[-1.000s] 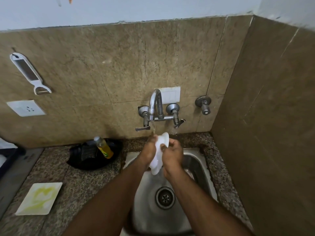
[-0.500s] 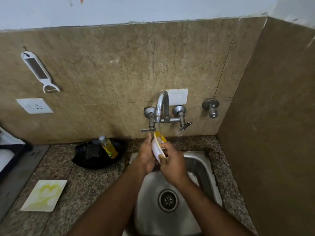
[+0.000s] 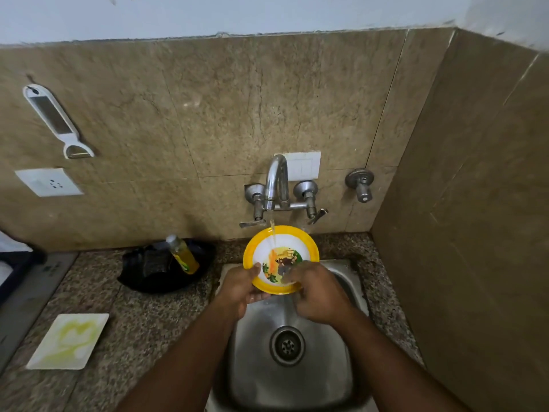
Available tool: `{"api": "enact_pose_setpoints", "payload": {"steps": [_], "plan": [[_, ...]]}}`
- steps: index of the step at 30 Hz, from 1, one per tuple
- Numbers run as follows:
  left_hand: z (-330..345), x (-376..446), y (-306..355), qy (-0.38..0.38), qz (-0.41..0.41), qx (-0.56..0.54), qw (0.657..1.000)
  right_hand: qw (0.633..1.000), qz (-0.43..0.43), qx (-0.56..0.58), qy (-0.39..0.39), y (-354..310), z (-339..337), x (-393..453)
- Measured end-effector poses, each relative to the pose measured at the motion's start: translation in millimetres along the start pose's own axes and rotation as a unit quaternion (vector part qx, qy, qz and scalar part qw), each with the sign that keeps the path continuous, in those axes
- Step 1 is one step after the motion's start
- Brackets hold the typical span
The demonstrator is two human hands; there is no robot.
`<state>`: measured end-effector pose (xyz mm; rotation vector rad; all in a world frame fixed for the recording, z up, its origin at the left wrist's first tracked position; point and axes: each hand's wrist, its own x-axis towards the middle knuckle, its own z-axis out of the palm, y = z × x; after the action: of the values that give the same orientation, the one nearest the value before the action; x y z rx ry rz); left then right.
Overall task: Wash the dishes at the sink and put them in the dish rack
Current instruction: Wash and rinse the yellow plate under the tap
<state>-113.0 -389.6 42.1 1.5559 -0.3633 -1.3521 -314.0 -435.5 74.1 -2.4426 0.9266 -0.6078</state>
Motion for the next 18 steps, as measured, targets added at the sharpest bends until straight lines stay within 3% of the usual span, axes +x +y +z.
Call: {"api": "enact_pose_setpoints", "payload": {"steps": [2,5,7,8,12,16,18], "plan": [[-1.6,-4.1,-3.1,-0.007,0.023,-0.012,1.0,0.982,0.108,0.137,0.078,-1.0,-8.4,7.0],[-5.9,-9.5,-2.5,0.007,0.043,-0.016,0.999,0.9,0.283,0.233,0.236,4.2,-27.9,35.3],[-8.1,-13.3,-3.1,0.02,0.059,-0.001,0.998,0.85,0.375,0.265,0.256,13.7,-41.7,59.3],[-8.2,-16.1,-3.2,0.026,0.068,0.012,0.997,0.843,0.389,0.282,0.242,15.6,-47.2,70.5],[-9.8,-18.9,-10.0,0.057,0.139,0.083,0.985,0.892,0.344,0.232,0.18,11.2,-54.6,89.9],[-8.5,-15.0,-18.1,0.049,0.253,0.153,0.954,0.936,0.262,0.226,0.07,-17.8,-43.4,89.6],[-6.8,-16.8,-18.3,0.04,0.293,0.183,0.937,0.94,0.269,0.197,0.077,-24.9,-37.3,81.0]]}}
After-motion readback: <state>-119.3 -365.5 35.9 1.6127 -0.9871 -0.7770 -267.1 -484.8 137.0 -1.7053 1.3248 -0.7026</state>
